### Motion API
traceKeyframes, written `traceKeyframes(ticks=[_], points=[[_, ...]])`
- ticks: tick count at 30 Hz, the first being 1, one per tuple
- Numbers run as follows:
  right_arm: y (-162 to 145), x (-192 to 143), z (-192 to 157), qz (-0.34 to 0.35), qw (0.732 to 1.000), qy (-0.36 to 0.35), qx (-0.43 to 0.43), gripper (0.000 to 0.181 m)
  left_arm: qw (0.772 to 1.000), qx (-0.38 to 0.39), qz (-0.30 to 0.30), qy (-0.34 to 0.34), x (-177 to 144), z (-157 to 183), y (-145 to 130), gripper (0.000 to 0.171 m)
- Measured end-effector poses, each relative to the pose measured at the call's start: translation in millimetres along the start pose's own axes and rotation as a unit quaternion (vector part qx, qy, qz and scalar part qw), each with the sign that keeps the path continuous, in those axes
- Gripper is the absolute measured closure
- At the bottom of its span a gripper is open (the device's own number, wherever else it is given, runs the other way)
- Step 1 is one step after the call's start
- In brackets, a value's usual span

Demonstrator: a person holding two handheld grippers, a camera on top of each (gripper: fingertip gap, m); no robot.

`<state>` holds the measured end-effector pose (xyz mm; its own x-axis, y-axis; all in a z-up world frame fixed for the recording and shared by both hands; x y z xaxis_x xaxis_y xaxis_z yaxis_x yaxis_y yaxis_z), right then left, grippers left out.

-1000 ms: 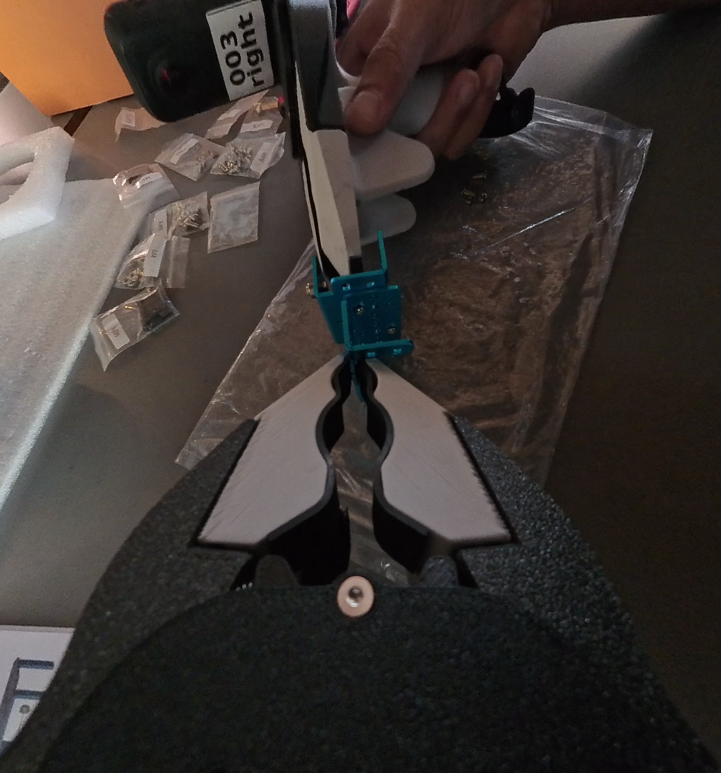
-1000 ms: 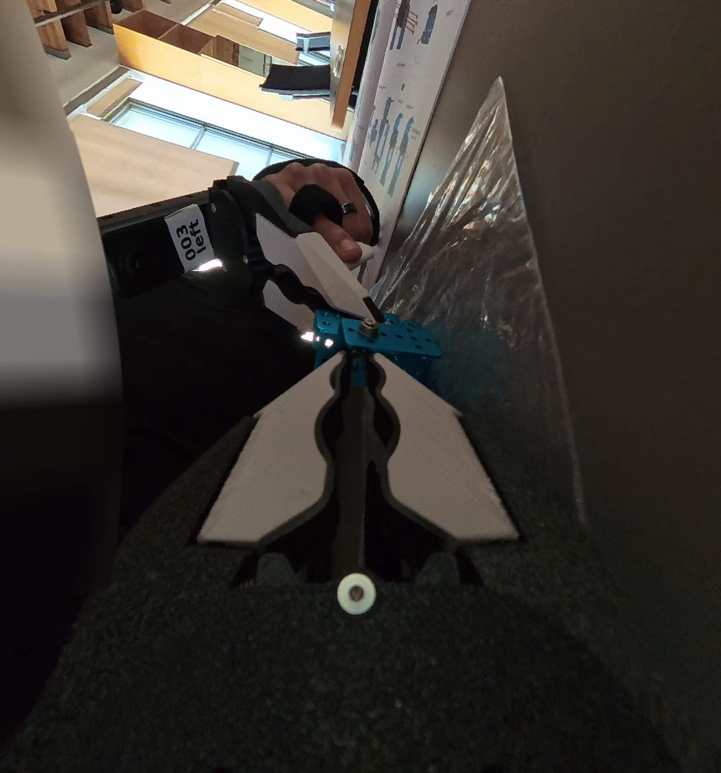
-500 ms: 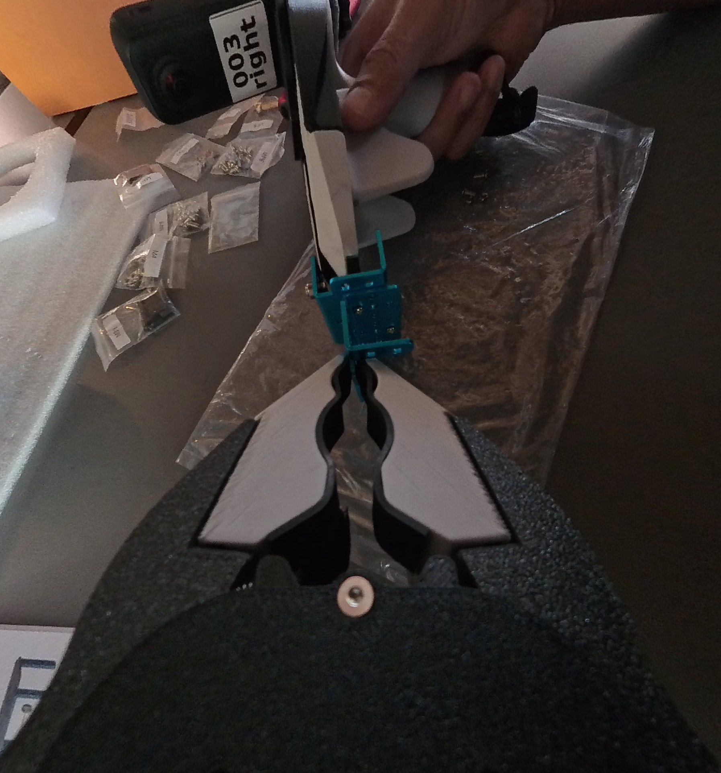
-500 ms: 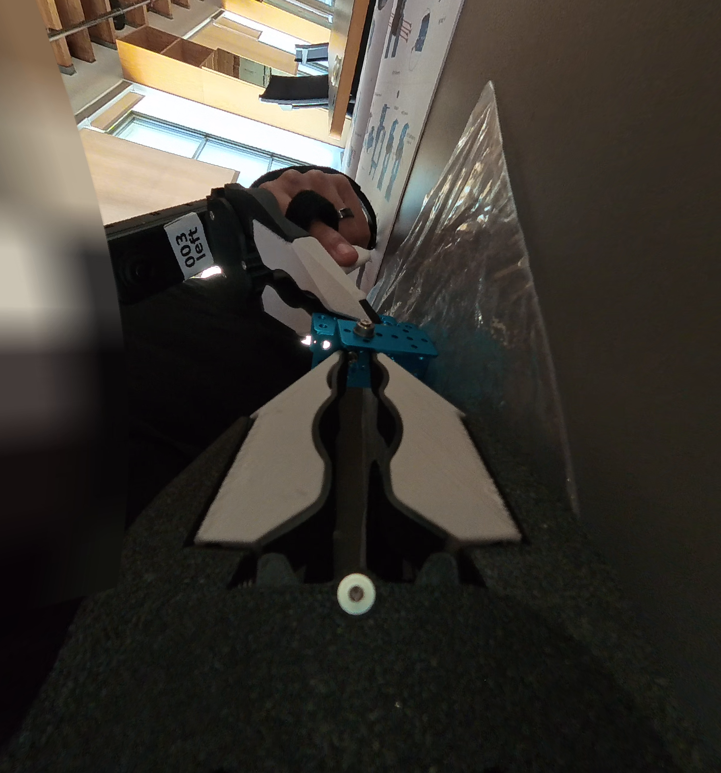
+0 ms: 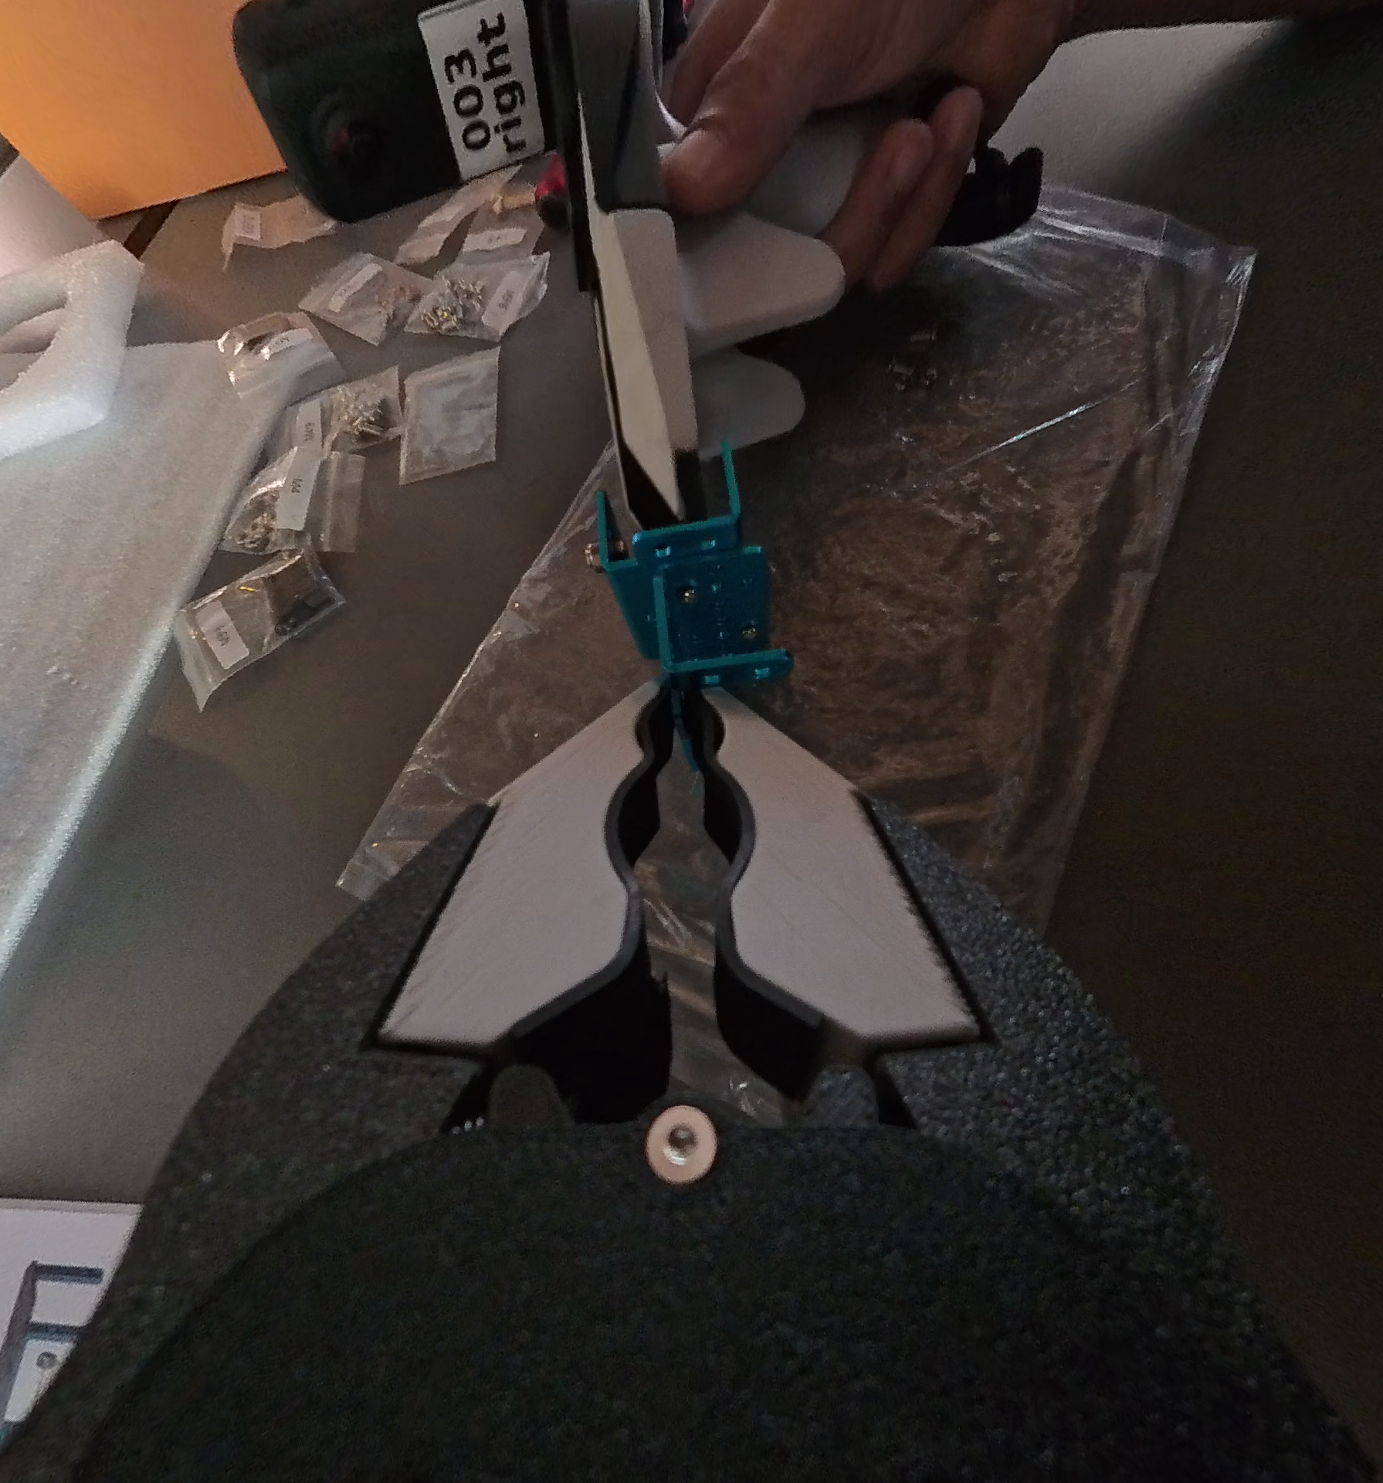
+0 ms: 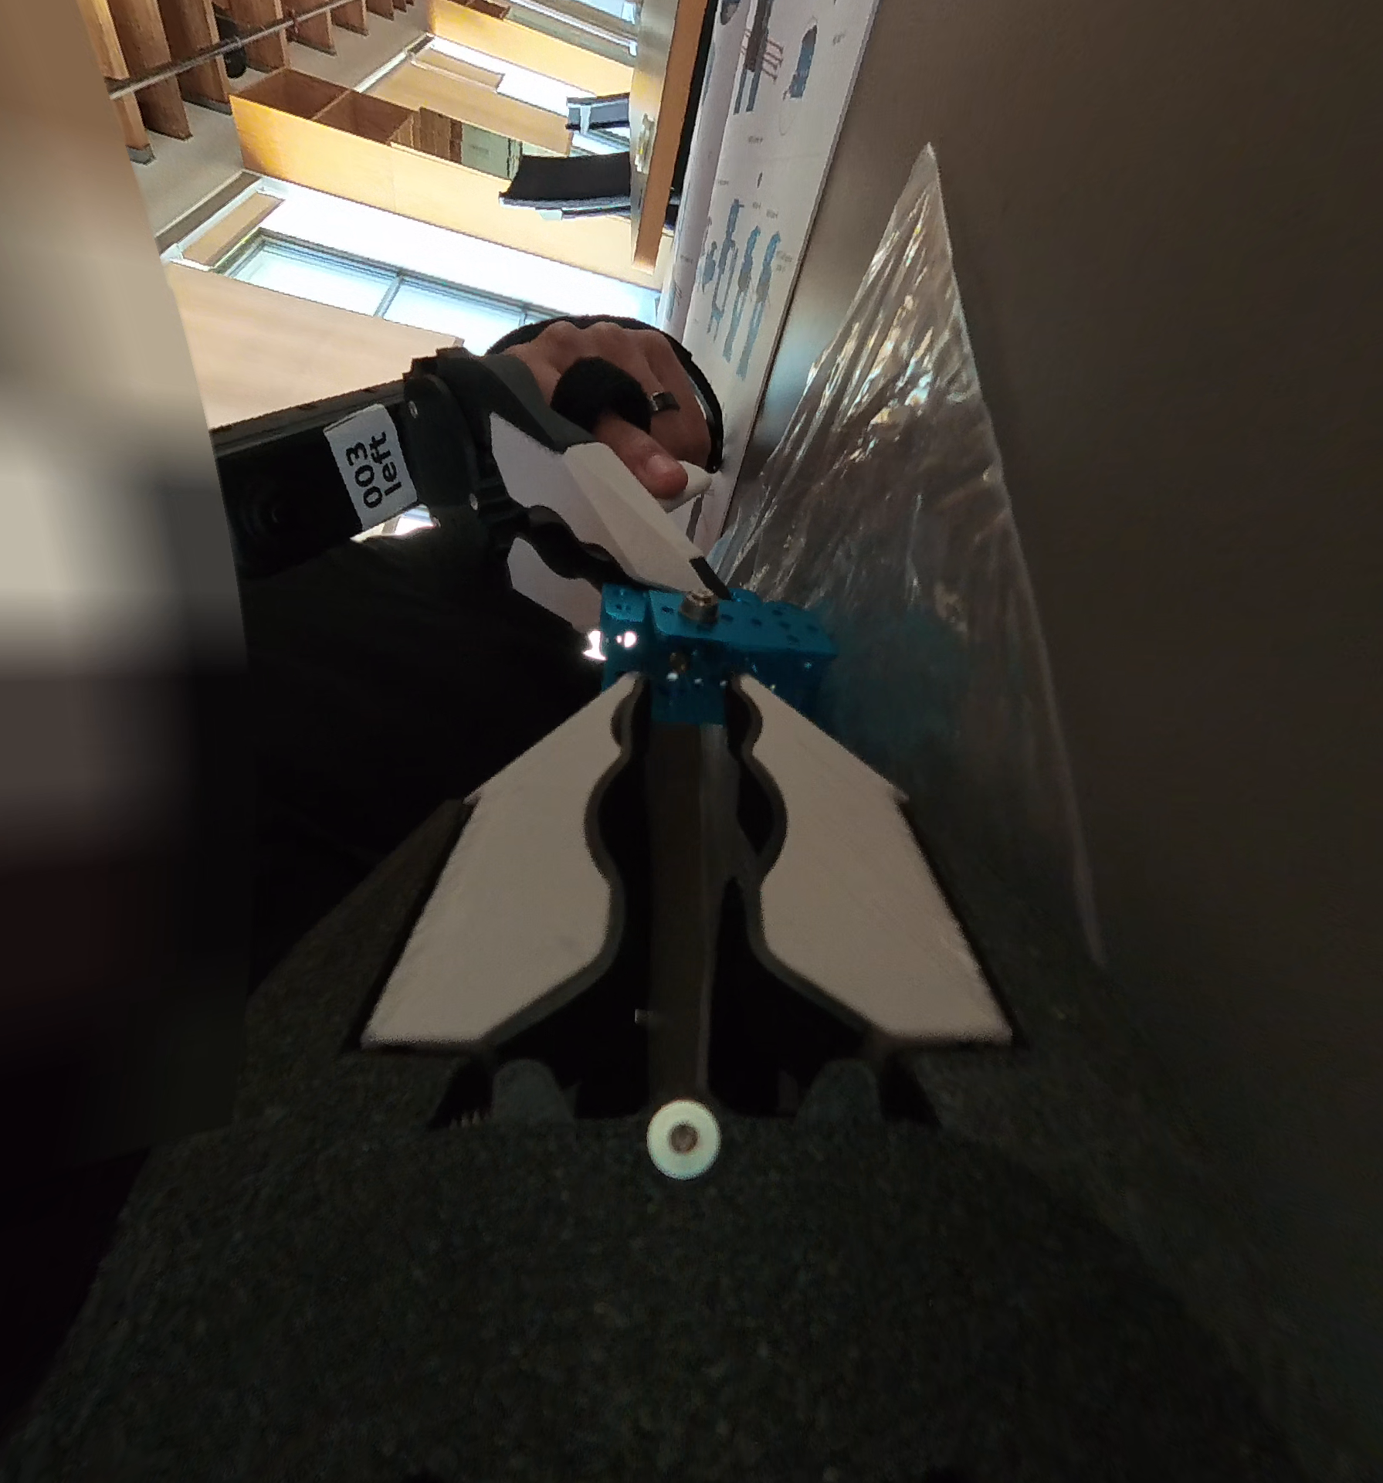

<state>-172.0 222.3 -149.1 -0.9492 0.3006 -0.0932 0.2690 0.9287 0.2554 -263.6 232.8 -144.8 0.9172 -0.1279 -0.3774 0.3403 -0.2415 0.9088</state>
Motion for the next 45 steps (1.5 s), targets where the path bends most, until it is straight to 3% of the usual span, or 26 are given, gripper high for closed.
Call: traceKeyframes(ticks=[5,9,13,16,20,45], points=[[6,-18,-6,0.007,1.0,-0.014,-0.023,0.155,1.0,-0.002,0.0,-0.001,0,0,0,0.169],[20,-35,-26,0.018,0.994,-0.002,-0.111,0.149,1.0,-0.006,0.0,-0.002,0,-1,0,0.169],[0,-30,-38,-0.036,0.954,-0.02,-0.298,0.134,1.0,-0.009,0.0,-0.001,0,-1,0,0.169],[-17,-17,-49,-0.051,0.94,0.007,-0.338,0.128,1.0,-0.011,0.0,-0.001,0,-2,0,0.169],[-16,-10,-41,-0.046,0.917,-0.042,-0.394,0.126,1.0,-0.009,0.001,0.001,0,-2,0,0.169],[-23,8,-34,-0.064,0.916,-0.052,-0.392,0.125,1.0,-0.005,0.001,0.002,0,-1,0,0.169]])
Point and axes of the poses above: each gripper's, where its closed fingertips meet, x out along the fingers, y out of its top, z = x × y across the jaws, the point moved 4 cm from there along -x, back along the fingers, and after that the axes turned 13 degrees about z, right-handed, at the moved point
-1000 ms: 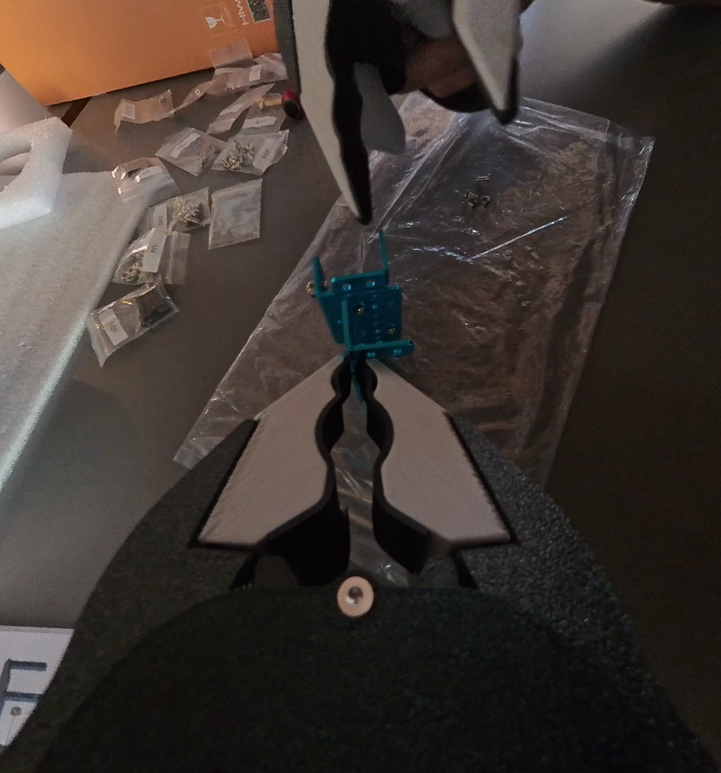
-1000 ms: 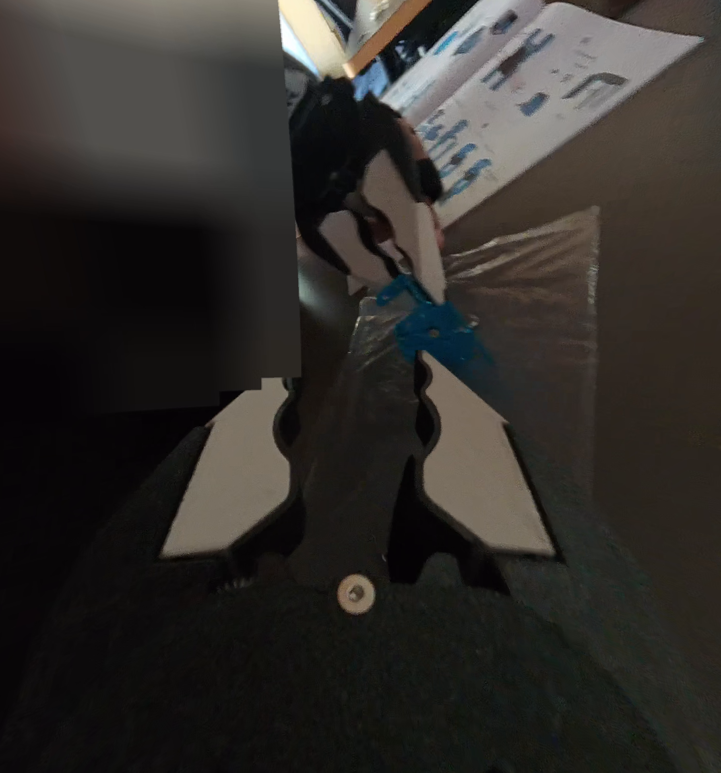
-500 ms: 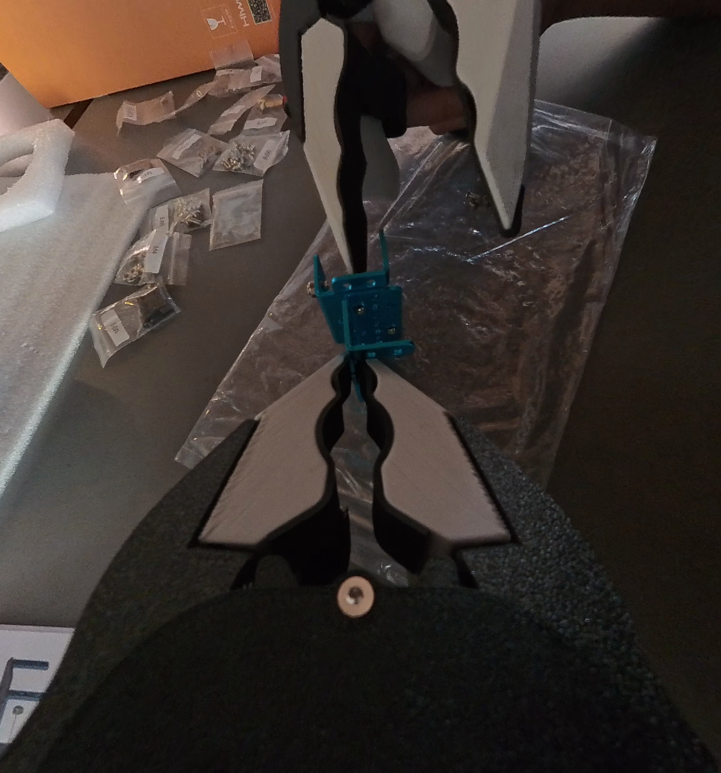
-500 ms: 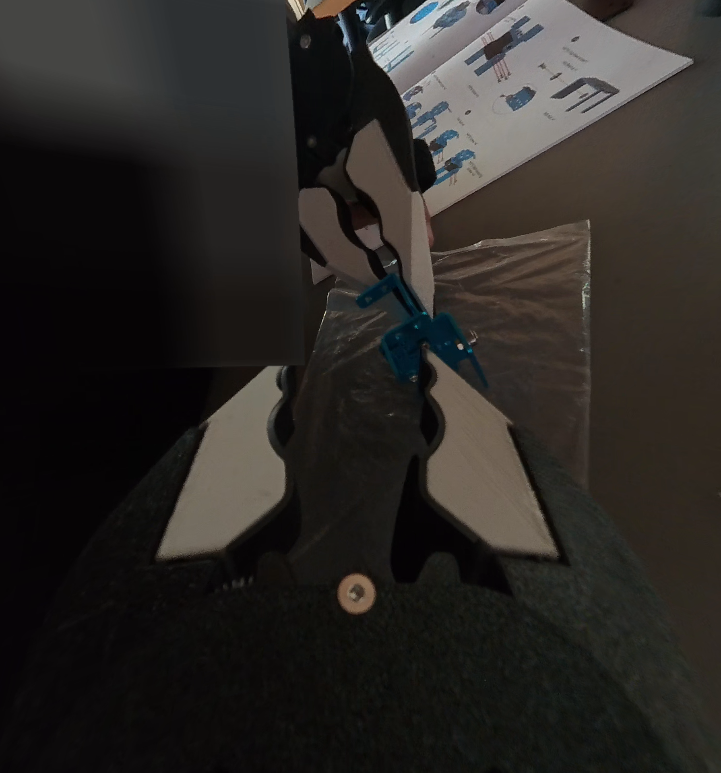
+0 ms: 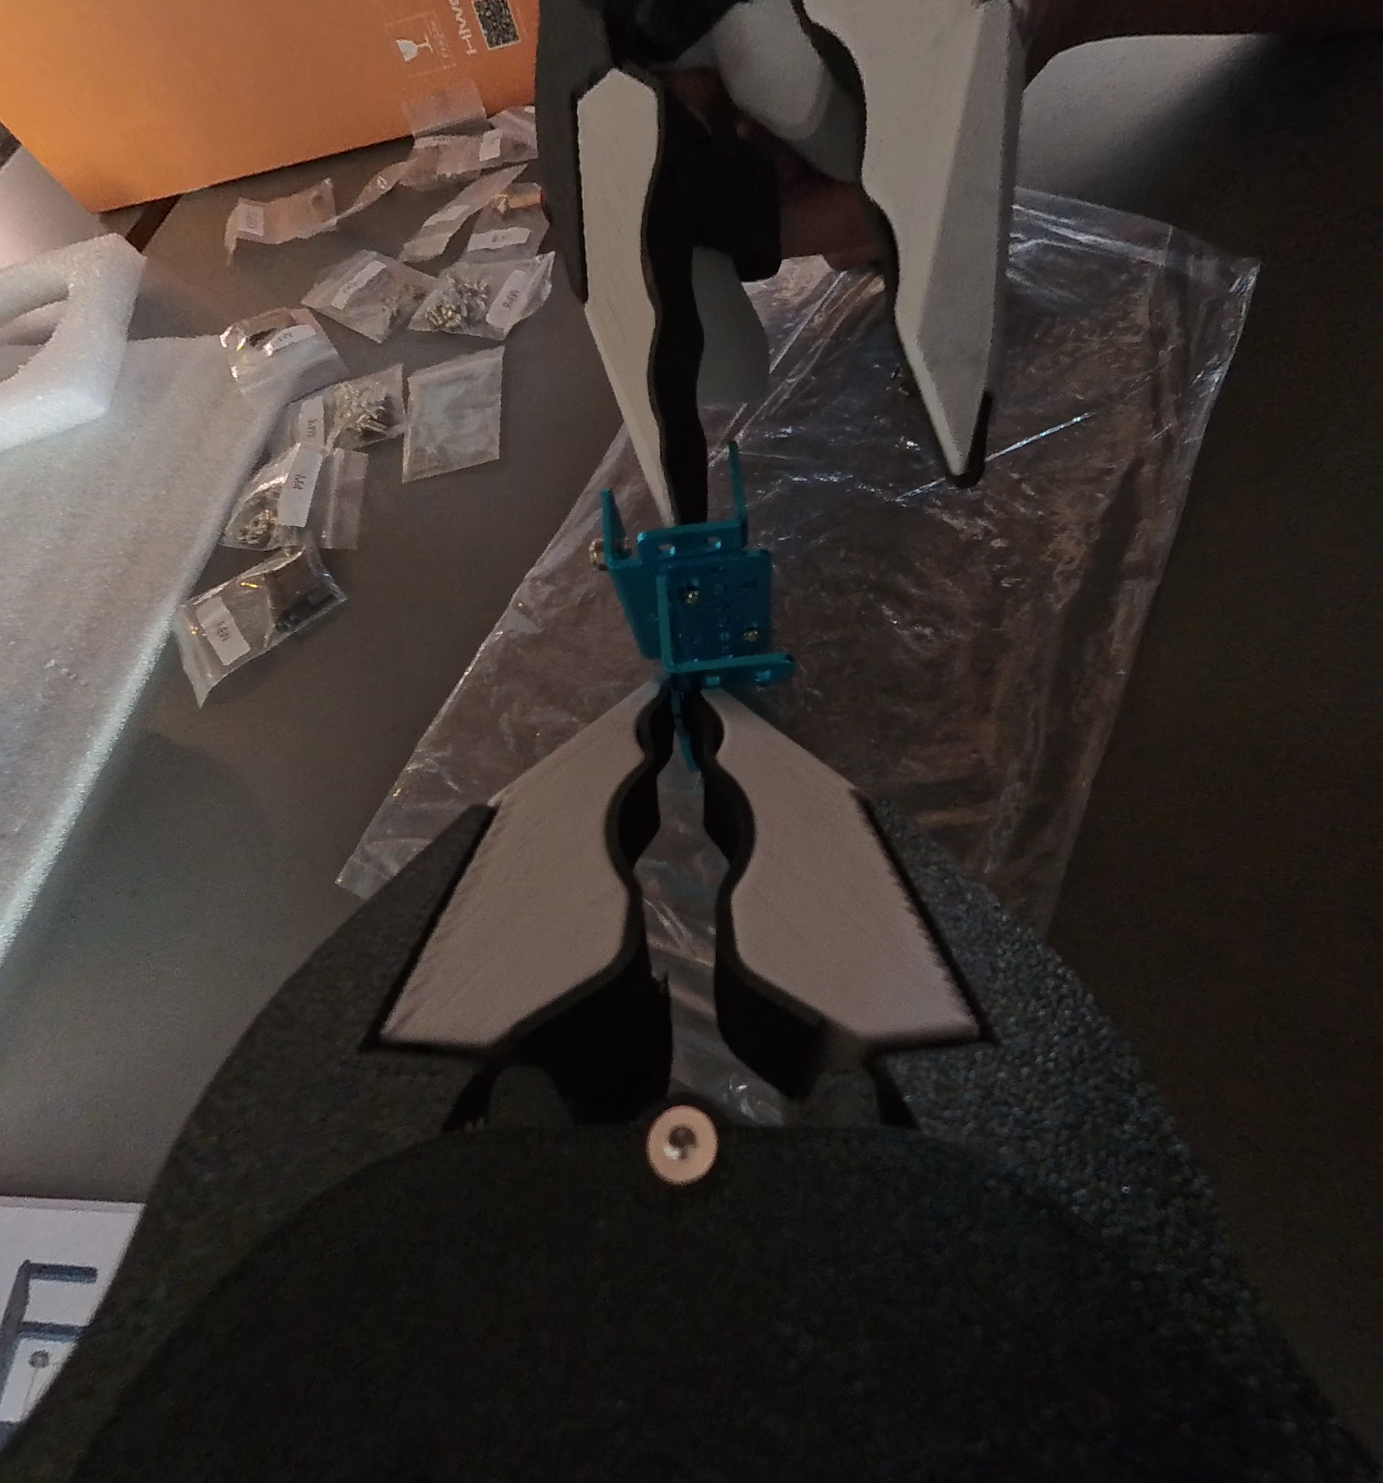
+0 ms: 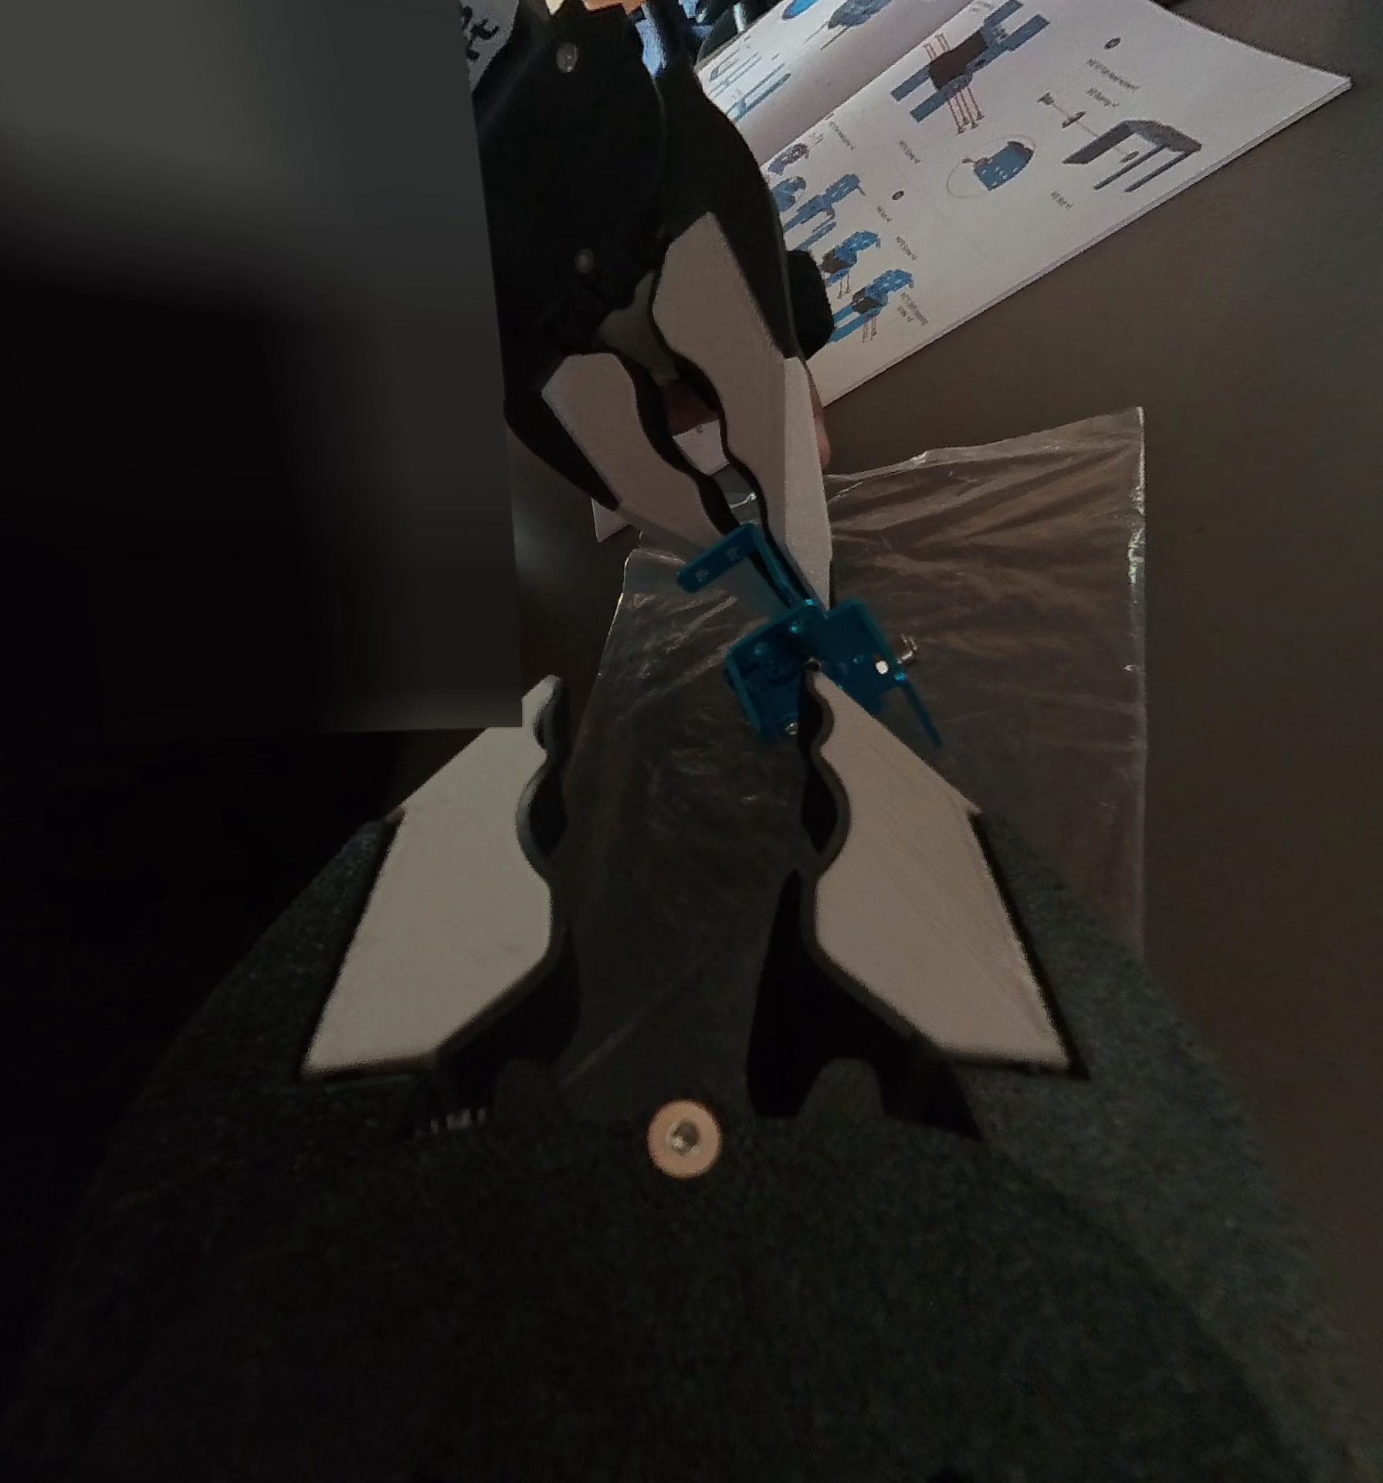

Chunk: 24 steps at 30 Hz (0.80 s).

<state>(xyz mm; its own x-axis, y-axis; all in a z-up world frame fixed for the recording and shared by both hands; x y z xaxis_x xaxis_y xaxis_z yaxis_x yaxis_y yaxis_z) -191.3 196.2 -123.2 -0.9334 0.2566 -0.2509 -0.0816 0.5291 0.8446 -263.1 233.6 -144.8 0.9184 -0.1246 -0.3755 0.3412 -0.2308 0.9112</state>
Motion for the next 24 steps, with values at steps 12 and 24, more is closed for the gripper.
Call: traceKeyframes(ticks=[12,24], points=[[0.3,0.7,1.3,0.004,1.0,0.002,0.009,0.125,1.0,-0.001,0.0,-0.001,0.0,0.0,0.3,0.169],[0.1,0.3,2.8,0.006,1.0,0.003,0.018,0.126,1.0,-0.002,0.0,-0.001,-0.1,-0.2,0.4,0.169]])
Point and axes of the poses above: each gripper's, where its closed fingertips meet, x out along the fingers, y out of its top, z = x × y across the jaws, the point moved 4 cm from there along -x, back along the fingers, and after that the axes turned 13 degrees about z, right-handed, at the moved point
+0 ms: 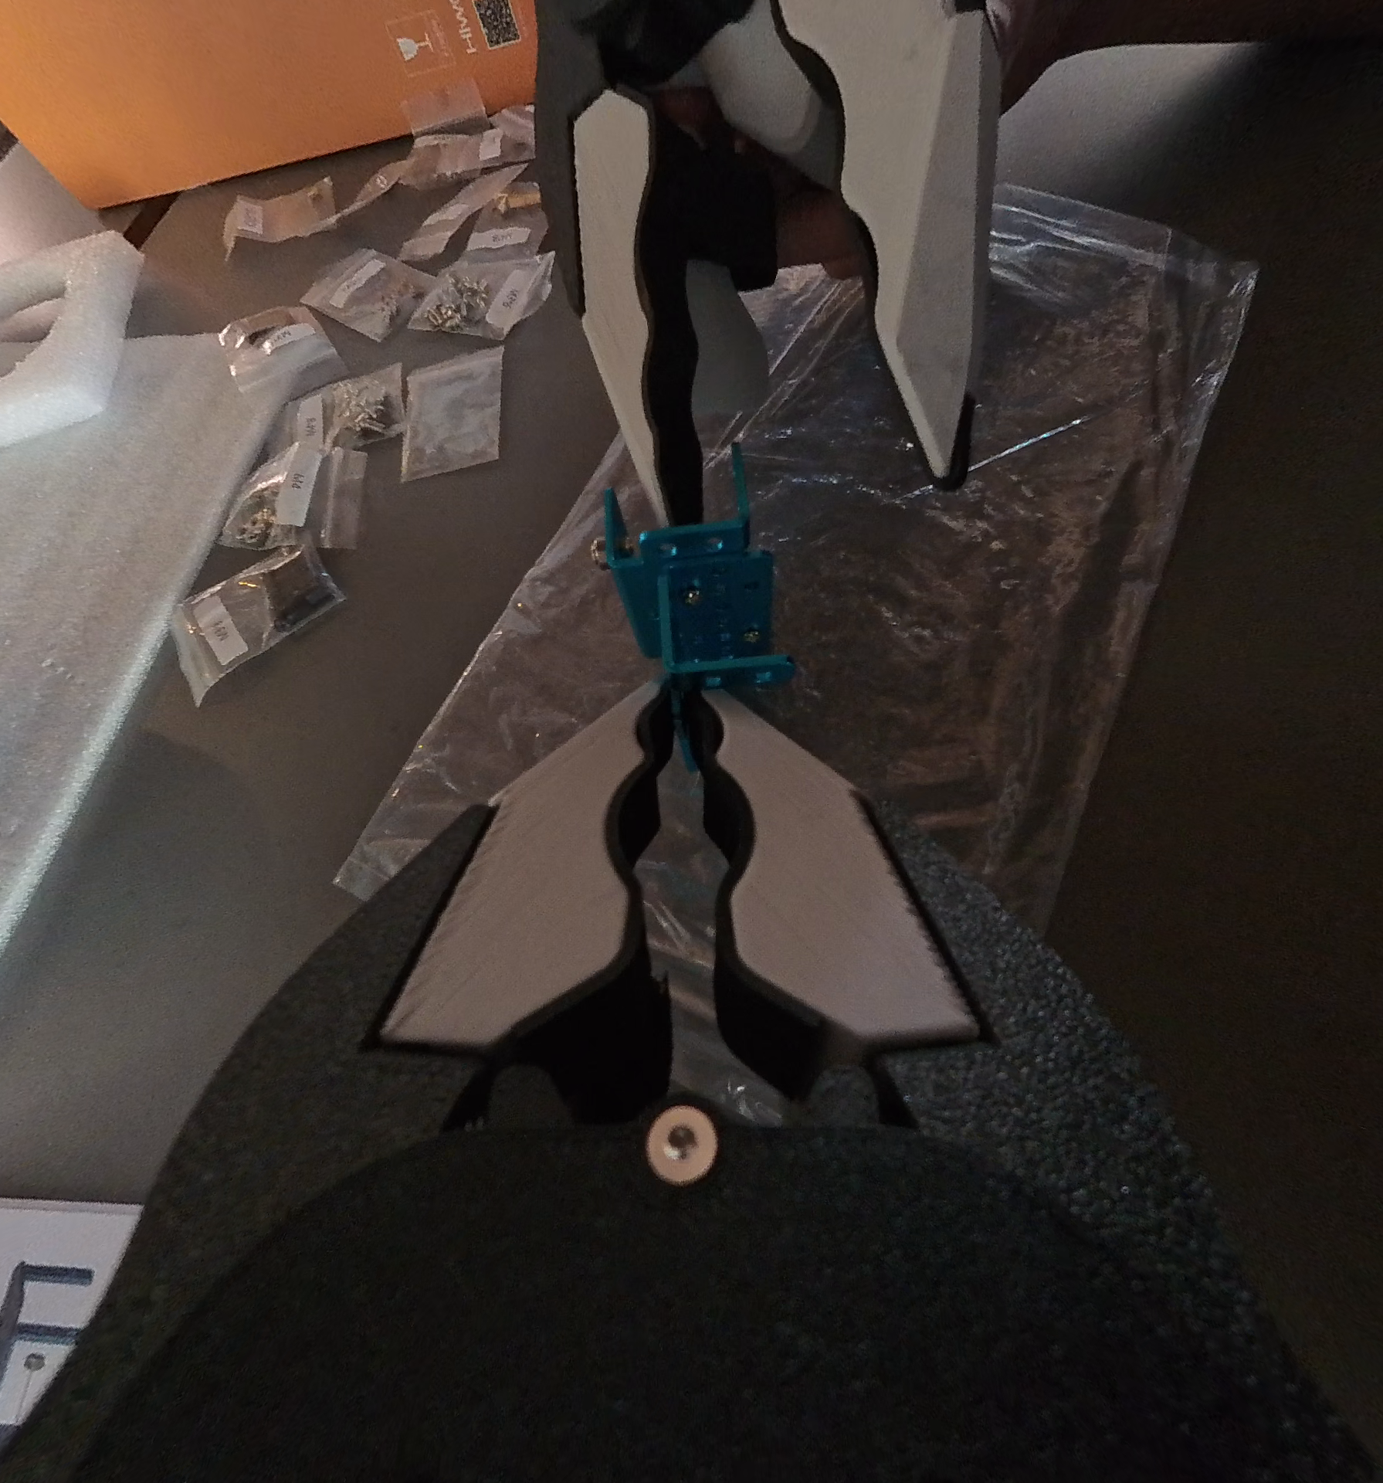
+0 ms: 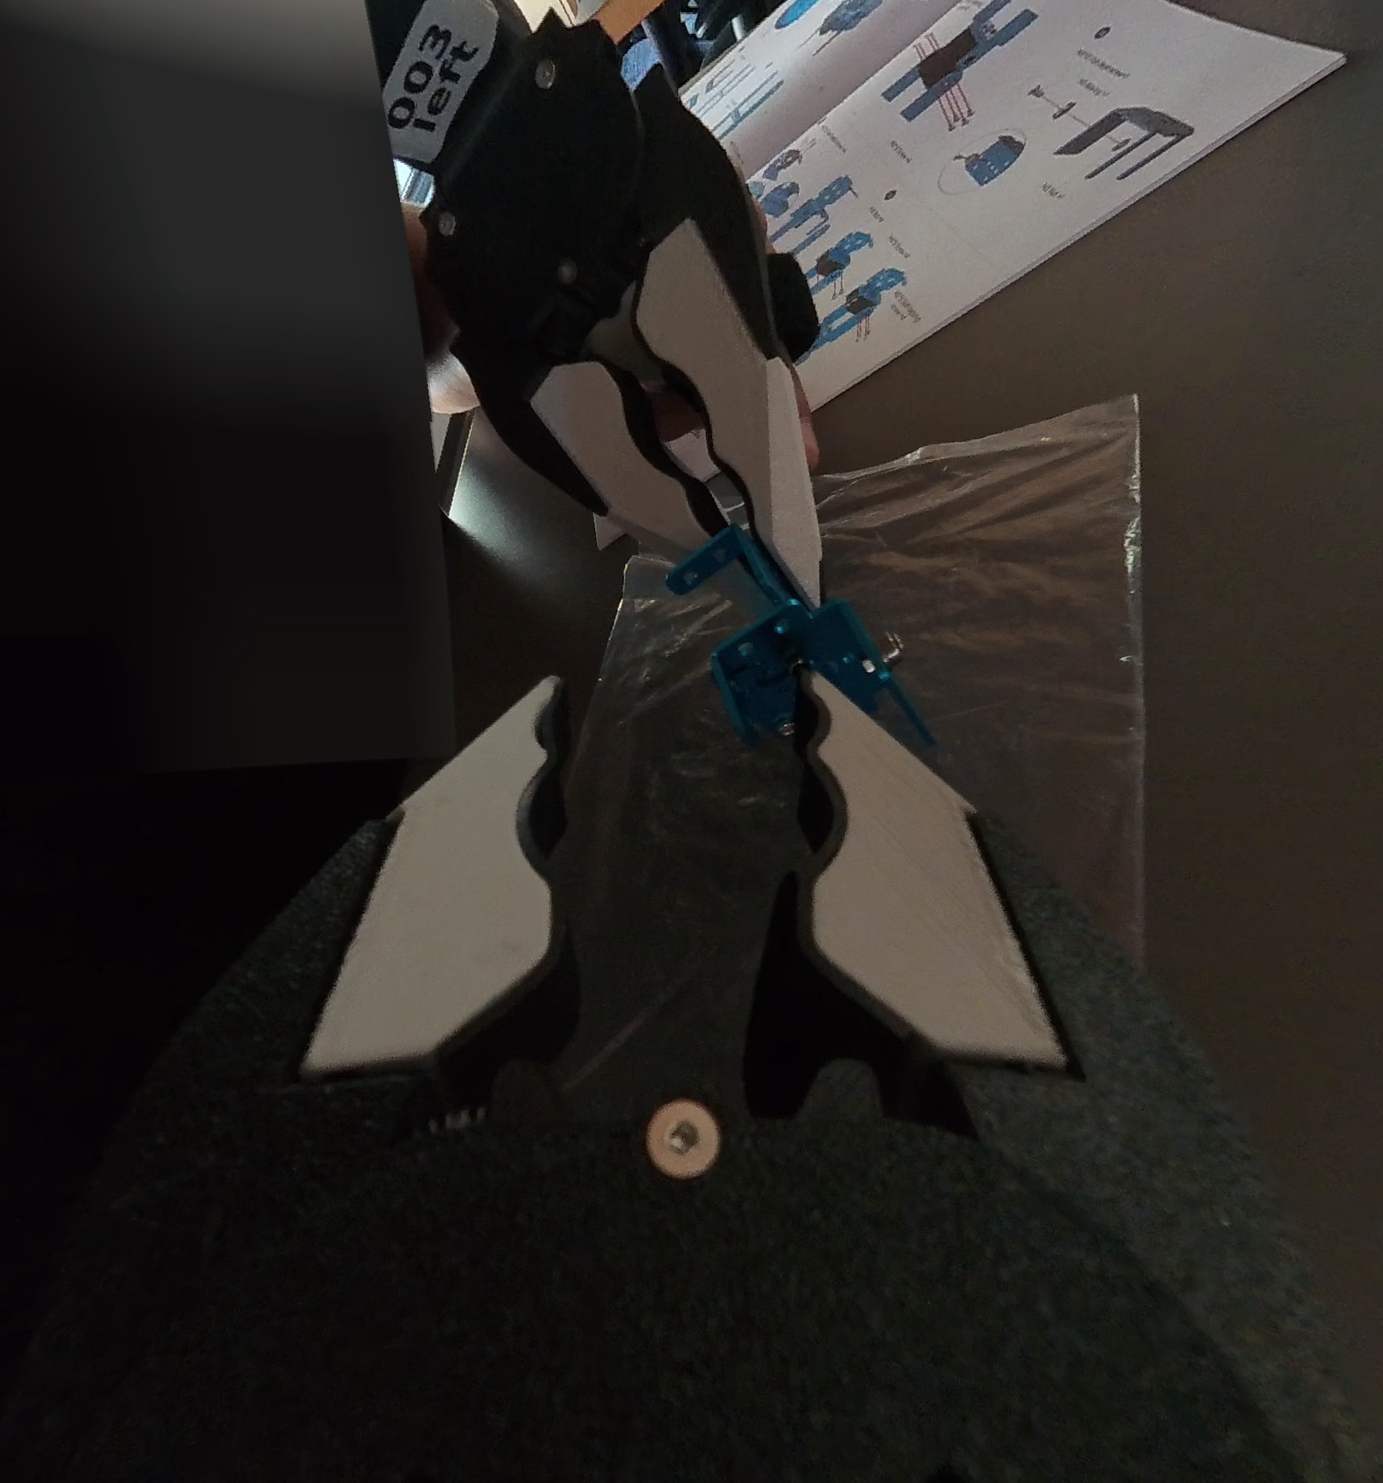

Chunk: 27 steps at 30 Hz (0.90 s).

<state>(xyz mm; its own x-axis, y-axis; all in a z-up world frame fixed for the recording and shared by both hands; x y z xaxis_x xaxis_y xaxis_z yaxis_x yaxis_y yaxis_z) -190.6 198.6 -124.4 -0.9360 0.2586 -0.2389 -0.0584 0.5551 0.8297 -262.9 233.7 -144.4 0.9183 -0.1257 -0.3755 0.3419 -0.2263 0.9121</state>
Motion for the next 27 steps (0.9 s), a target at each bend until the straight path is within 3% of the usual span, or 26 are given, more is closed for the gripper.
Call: traceKeyframes(ticks=[23,27], points=[[6,-6,0,0.02,1.0,0.006,0.007,0.127,1.0,-0.007,-0.003,0.002,1,-1,-1,0.169],[7,-13,3,0.021,0.999,-0.018,-0.016,0.133,1.0,-0.01,-0.008,0.006,0,-2,-2,0.162]])
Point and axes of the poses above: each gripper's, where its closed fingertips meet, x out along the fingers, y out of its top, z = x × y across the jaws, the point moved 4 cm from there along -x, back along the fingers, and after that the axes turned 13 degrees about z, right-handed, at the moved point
